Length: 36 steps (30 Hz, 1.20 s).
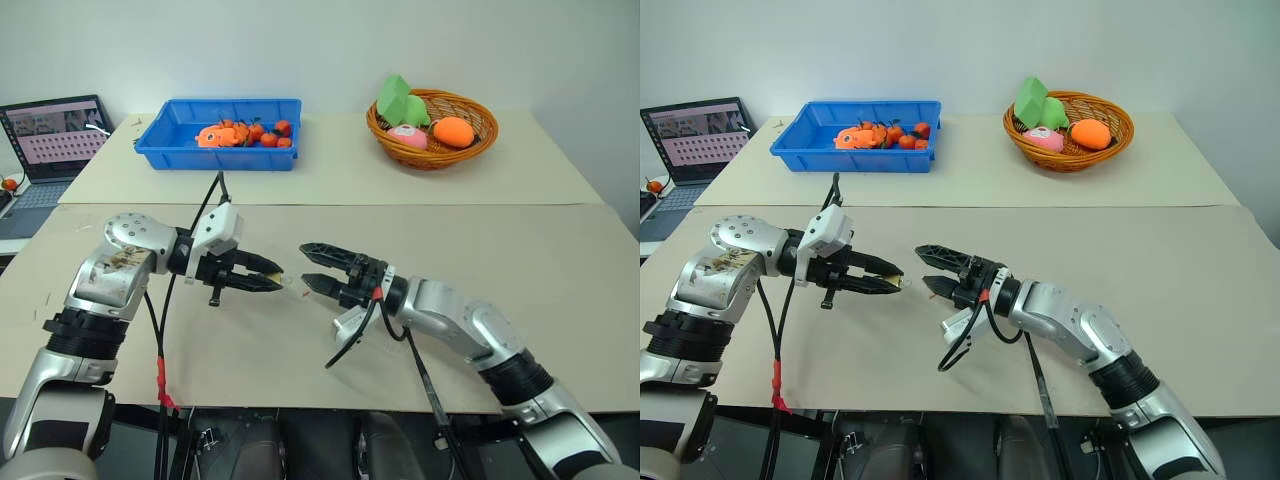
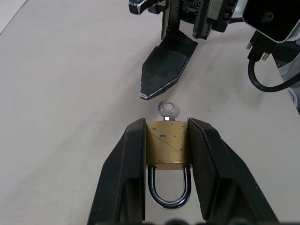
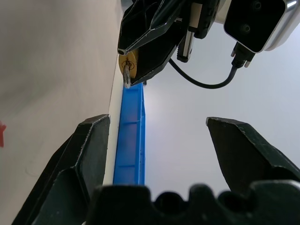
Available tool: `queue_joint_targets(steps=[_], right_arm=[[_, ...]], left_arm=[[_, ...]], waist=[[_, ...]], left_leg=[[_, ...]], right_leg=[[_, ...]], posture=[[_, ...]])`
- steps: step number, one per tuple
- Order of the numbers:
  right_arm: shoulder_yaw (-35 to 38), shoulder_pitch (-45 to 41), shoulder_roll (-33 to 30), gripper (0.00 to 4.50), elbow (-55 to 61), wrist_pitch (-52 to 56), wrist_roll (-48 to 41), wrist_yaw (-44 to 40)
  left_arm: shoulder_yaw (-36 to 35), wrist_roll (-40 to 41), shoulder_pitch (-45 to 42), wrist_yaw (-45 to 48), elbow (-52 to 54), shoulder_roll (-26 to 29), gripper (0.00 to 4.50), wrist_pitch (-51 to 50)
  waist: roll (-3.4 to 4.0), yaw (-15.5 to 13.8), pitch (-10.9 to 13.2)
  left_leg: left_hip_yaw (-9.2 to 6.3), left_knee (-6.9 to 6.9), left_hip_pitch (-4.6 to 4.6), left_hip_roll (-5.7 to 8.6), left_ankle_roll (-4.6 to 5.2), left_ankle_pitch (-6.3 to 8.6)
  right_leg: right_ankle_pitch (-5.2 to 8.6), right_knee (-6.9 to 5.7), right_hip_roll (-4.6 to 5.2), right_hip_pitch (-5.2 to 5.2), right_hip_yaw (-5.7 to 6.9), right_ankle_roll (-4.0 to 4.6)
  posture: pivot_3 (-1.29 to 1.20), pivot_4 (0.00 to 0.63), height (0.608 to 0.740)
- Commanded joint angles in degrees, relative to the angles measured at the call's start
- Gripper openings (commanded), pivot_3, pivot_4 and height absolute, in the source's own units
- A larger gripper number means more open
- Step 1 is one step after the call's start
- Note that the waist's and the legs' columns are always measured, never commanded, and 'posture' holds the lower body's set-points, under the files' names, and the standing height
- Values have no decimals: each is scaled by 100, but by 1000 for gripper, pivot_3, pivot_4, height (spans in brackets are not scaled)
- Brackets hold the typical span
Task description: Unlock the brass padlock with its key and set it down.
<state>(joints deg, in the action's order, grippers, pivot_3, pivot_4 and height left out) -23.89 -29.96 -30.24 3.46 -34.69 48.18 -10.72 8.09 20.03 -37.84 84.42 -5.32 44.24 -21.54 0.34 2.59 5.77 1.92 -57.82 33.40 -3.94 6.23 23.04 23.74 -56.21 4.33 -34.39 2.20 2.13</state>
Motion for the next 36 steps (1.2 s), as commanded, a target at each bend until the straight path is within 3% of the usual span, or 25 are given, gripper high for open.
queue_joint_targets(steps=[1,9,21,29,36], right_arm=[[176,-81,38,3850,343,-7,-190,-35],[-109,-395,-97,3850,110,-536,189,-40],[-272,-823,251,3850,-422,-515,374,44],[-208,-767,296,3850,-306,-543,215,-36],[-29,-529,-64,3850,-90,-655,147,31]], left_arm=[[-68,29,-107,9,143,44,830,49],[-53,11,-152,1,92,13,830,71],[-54,9,-188,5,61,-23,830,78],[-51,-18,-204,8,37,-27,830,97],[-64,-37,-215,31,-1,-3,830,109]], waist=[[0,-1,0],[0,-3,0],[0,-3,0],[0,0,0],[0,-6,0]], left_leg=[[0,0,0,0,0,0],[-1,1,0,0,0,0],[-1,1,0,0,0,0],[-2,1,1,0,0,0],[-3,1,2,0,0,0]], right_leg=[[0,0,0,0,0,0],[0,2,0,0,2,0],[1,-3,0,0,1,1],[1,-4,0,0,1,1],[1,-3,1,0,2,1]], posture=[[0,150,644],[0,150,644],[0,150,644],[0,150,644],[0,150,644]])
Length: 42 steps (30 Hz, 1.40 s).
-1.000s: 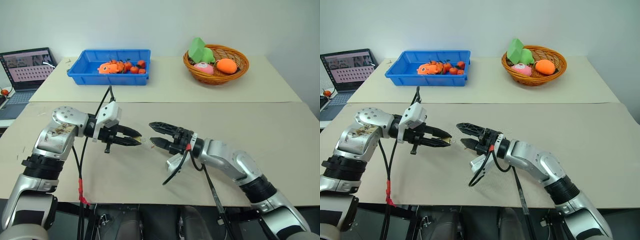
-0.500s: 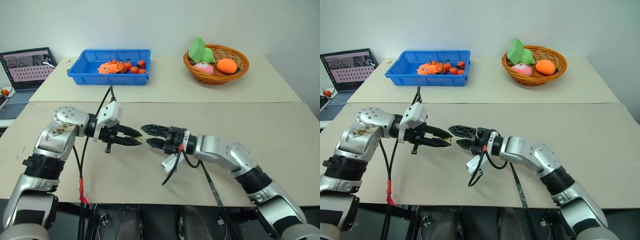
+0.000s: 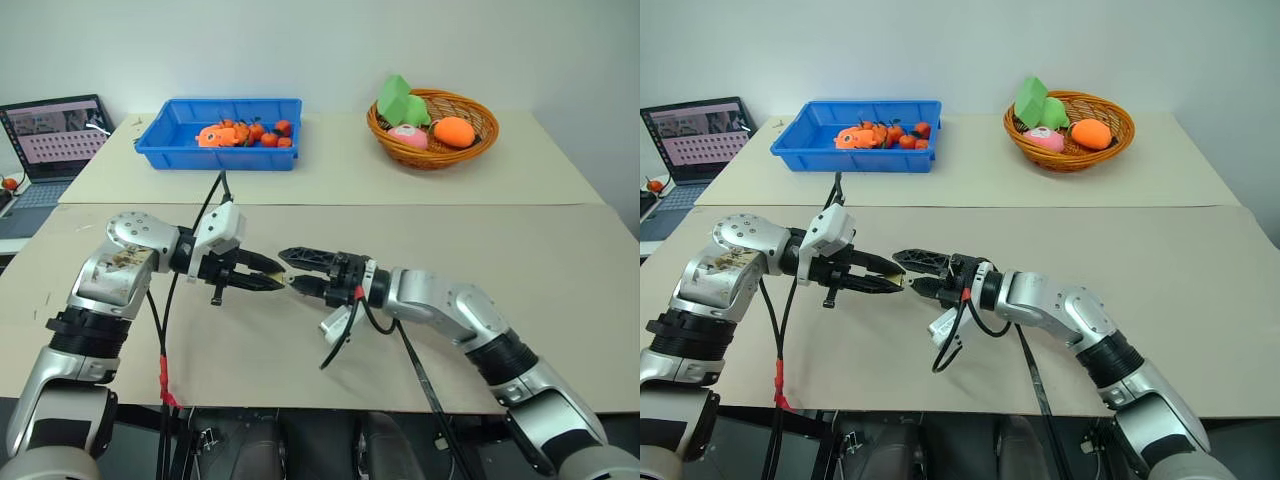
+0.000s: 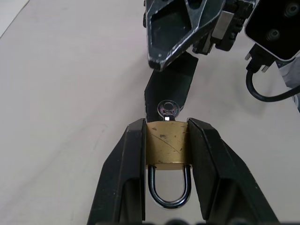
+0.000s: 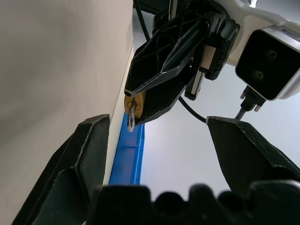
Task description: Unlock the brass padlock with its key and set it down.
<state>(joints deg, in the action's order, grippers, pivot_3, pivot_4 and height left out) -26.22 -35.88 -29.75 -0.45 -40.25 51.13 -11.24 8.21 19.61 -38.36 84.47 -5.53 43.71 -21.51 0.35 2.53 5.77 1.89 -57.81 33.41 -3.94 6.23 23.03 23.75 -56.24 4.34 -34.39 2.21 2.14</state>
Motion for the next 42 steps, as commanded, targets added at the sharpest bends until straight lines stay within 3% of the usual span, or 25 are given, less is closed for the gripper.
queue_joint_targets(steps=[1,38,39,42], right_arm=[[228,99,-163,3850,337,-105,-161,82],[167,128,33,3850,265,87,17,97],[170,131,30,3322,277,89,11,89],[179,141,29,2327,296,98,-7,73]], left_arm=[[-77,4,-163,28,16,51,830,109],[-61,-8,-249,92,-95,10,830,197],[-64,-6,-247,91,-85,13,830,192],[-65,-2,-244,90,-72,14,830,184]], waist=[[0,-1,0],[0,3,0],[0,4,0],[0,4,0]], left_leg=[[0,0,0,0,0,0],[-2,0,0,0,0,0],[-2,0,0,0,0,0],[-2,-1,0,0,0,0]], right_leg=[[0,0,0,0,0,0],[3,1,-1,0,1,4],[3,1,-2,-1,1,4],[3,1,-1,-1,0,4]], posture=[[0,150,644],[0,150,644],[0,150,644],[0,150,644]])
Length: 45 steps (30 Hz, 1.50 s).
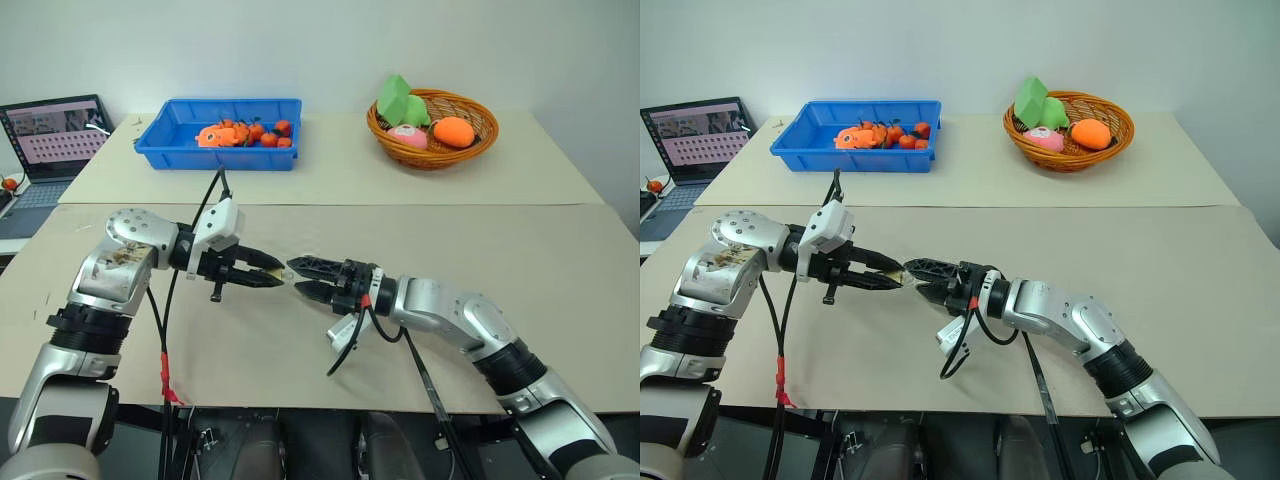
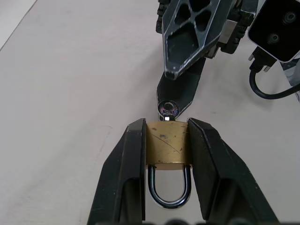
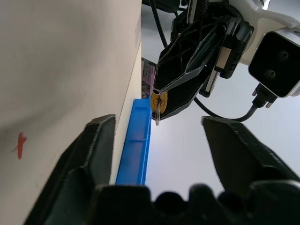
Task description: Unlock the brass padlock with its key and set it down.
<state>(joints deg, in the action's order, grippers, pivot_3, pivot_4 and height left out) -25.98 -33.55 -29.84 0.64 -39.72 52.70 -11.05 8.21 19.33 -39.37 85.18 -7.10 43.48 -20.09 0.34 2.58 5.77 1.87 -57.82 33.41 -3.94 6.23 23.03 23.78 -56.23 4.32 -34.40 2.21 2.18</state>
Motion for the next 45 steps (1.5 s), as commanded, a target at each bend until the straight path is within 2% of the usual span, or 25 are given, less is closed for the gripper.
queue_joint_targets(steps=[1,2,3,6,7,18,31,38,45], right_arm=[[155,-91,38,2065,188,45,-165,53],[156,-90,38,1607,189,47,-166,52],[157,-91,39,1429,186,49,-166,53],[158,-94,36,251,179,48,-161,58],[158,-95,34,46,175,50,-161,57],[163,-111,54,46,149,100,-200,4],[192,158,380,46,117,1197,-2636,-1872],[317,327,596,46,347,2235,-3592,-2524],[368,342,701,46,531,2840,-3916,-2776]], left_arm=[[-65,27,-144,16,85,36,830,40],[-65,28,-143,15,85,35,830,37],[-63,23,-144,14,83,34,830,44],[-63,25,-144,12,86,33,830,39],[-62,23,-145,11,85,32,830,41],[-54,9,-156,1,72,29,830,53],[-57,14,-153,-10,85,45,830,40],[-73,9,-140,-13,101,62,830,25],[-87,-3,-137,-18,93,65,830,35]], waist=[[0,-1,0],[0,-2,0],[0,-2,0],[0,-1,0],[0,-2,0],[0,-1,0],[0,-3,0],[0,-2,0],[0,-10,0]], left_leg=[[0,0,0,0,0,0],[0,0,0,0,0,0],[0,0,0,0,0,0],[0,0,0,0,0,0],[0,-1,0,0,0,0],[0,-1,0,0,0,0],[-4,-1,0,1,1,1],[-7,1,-3,0,2,1],[-10,6,-10,1,5,3]], right_leg=[[0,0,0,0,0,0],[0,0,0,0,1,0],[0,0,0,0,1,0],[0,0,0,0,0,0],[0,0,0,0,1,0],[0,0,0,0,0,0],[0,0,1,1,4,0],[0,4,4,3,4,0],[0,9,6,7,4,0]], posture=[[0,150,644],[0,150,644],[0,150,644],[0,150,644],[0,150,644],[0,150,644],[0,150,644],[0,150,644],[0,150,644]])
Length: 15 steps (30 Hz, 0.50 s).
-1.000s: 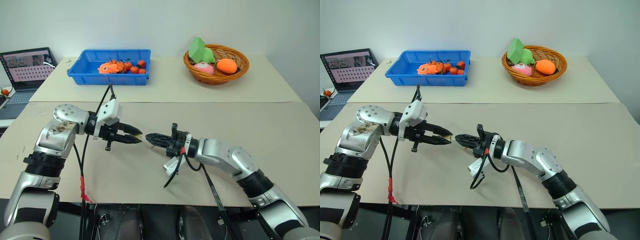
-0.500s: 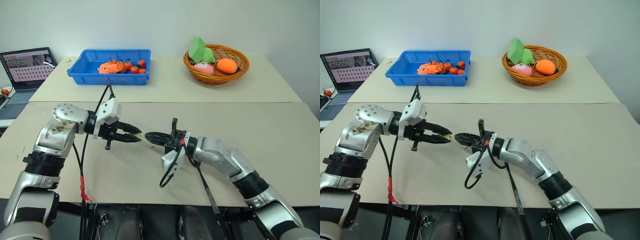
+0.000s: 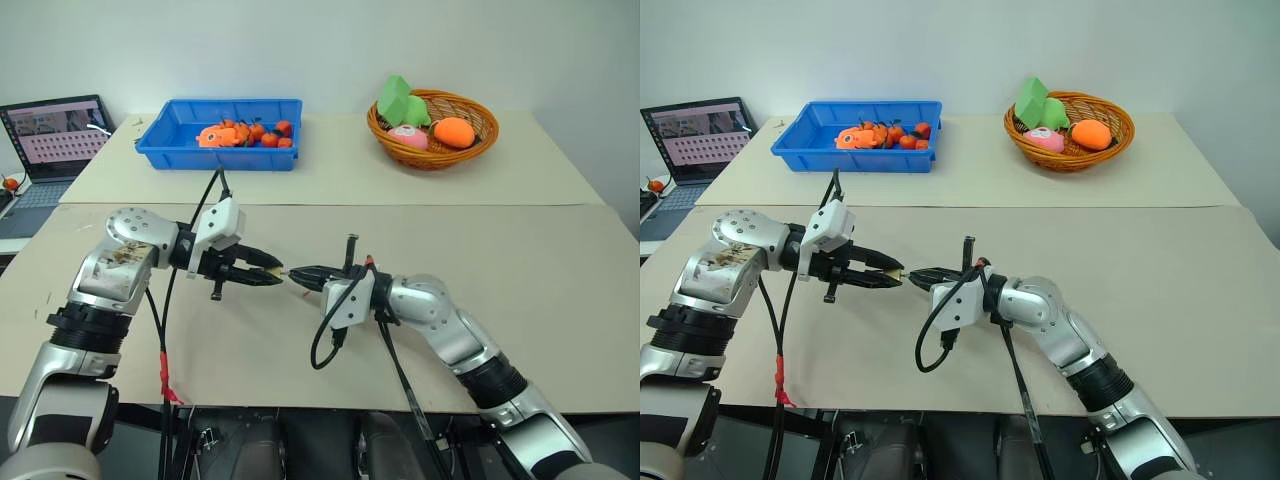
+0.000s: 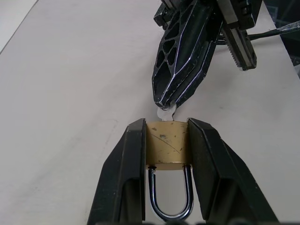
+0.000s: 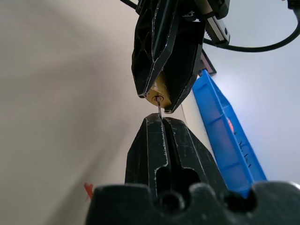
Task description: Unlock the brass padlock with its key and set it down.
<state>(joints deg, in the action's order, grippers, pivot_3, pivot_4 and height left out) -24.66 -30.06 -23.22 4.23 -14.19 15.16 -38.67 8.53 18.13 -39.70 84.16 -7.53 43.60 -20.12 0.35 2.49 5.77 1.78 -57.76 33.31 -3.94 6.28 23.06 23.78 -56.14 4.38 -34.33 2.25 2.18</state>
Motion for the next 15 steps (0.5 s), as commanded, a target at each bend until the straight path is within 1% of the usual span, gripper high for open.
queue_joint_targets(steps=[1,5,11,13,14,15], right_arm=[[234,-4,39,46,189,322,-175,-31],[215,-19,11,46,222,289,-70,13],[220,-41,-23,46,152,-12,323,292],[274,-36,19,609,155,2,224,259],[279,-49,14,740,153,-35,273,292],[279,-62,11,1197,145,-65,322,327]], left_arm=[[-119,118,-105,82,136,52,830,35],[-119,117,-110,77,136,48,830,32],[-109,113,-110,78,136,49,830,28],[-106,111,-114,81,127,50,830,33],[-106,109,-116,82,123,49,830,36],[-107,108,-118,84,121,48,830,35]], waist=[[0,-1,0],[0,0,0],[0,-1,0],[0,-1,0],[0,-3,0],[0,-4,0]], left_leg=[[0,1,0,0,0,0],[-1,2,0,0,0,0],[-1,3,0,1,0,0],[-1,2,0,0,0,0],[-1,2,0,0,0,0],[-1,2,1,1,0,0]], right_leg=[[0,2,0,0,0,0],[0,2,0,0,0,0],[0,3,0,0,0,0],[0,4,0,-1,0,0],[0,3,0,-1,0,0],[0,3,1,-1,0,0]], posture=[[0,150,644],[0,150,644],[0,150,644],[0,150,644],[0,150,644],[0,150,644]])
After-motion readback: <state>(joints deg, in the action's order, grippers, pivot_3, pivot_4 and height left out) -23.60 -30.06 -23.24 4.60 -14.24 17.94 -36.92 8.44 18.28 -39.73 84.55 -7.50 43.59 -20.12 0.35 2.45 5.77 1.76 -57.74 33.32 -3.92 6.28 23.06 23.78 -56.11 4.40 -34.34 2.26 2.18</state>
